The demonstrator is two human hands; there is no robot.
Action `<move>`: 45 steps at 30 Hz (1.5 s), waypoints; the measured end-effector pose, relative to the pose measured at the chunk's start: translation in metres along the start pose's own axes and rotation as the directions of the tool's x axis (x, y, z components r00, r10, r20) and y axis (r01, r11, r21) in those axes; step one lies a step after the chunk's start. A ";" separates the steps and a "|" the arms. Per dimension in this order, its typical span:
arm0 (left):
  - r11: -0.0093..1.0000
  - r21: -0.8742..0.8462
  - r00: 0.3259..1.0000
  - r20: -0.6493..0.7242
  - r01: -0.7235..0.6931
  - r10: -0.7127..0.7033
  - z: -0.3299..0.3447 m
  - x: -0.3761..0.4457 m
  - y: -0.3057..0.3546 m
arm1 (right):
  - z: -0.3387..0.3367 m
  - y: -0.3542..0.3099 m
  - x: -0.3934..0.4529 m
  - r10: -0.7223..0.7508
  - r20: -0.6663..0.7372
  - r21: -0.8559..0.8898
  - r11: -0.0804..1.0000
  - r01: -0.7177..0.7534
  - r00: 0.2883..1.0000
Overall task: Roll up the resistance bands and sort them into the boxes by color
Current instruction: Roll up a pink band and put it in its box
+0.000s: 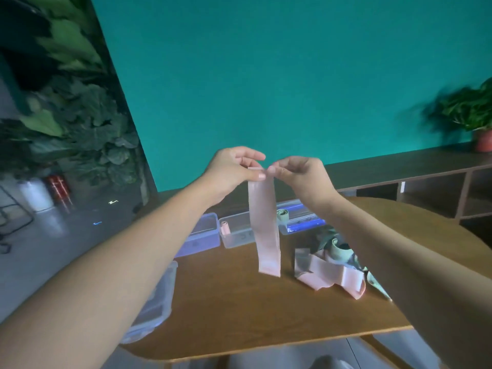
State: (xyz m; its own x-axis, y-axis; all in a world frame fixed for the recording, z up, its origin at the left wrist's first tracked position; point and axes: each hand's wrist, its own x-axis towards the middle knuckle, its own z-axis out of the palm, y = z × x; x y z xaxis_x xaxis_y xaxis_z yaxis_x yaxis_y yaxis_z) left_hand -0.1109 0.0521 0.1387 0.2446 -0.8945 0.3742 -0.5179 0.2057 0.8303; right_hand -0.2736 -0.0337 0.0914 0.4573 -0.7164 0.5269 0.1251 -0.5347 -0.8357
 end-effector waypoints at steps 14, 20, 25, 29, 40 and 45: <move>0.970 -0.043 0.967 -0.082 0.240 -0.243 -0.012 -0.060 -0.074 | 0.051 0.038 -0.044 0.177 0.307 0.008 0.982 -0.189 0.935; 0.967 0.052 0.957 -0.162 0.251 -0.240 0.004 -0.057 -0.140 | 0.076 0.120 -0.054 0.340 0.311 0.042 0.928 -0.370 0.887; 0.976 0.052 0.955 -0.221 0.212 -0.196 0.008 -0.039 -0.175 | 0.090 0.163 -0.050 0.322 0.373 0.026 0.934 -0.357 0.870; 0.983 0.041 0.958 -0.235 0.179 -0.164 0.006 -0.023 -0.185 | 0.092 0.184 -0.045 0.336 0.394 0.038 0.924 -0.380 0.856; 0.986 0.048 0.952 -0.275 0.157 -0.138 -0.010 -0.017 -0.163 | 0.094 0.173 -0.084 0.372 0.523 0.271 0.780 -0.564 0.767; 0.984 0.036 0.942 -0.296 0.177 -0.159 -0.002 -0.015 -0.175 | 0.098 0.178 -0.108 0.424 0.550 0.197 0.771 -0.606 0.719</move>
State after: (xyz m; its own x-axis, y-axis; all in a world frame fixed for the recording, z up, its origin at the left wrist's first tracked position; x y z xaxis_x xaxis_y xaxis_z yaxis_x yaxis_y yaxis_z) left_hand -0.0224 0.0298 -0.0115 0.5555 -0.7576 0.3427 -0.4952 0.0297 0.8683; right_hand -0.2149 -0.0075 -0.1291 0.8663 -0.4958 -0.0607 -0.0067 0.1101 -0.9939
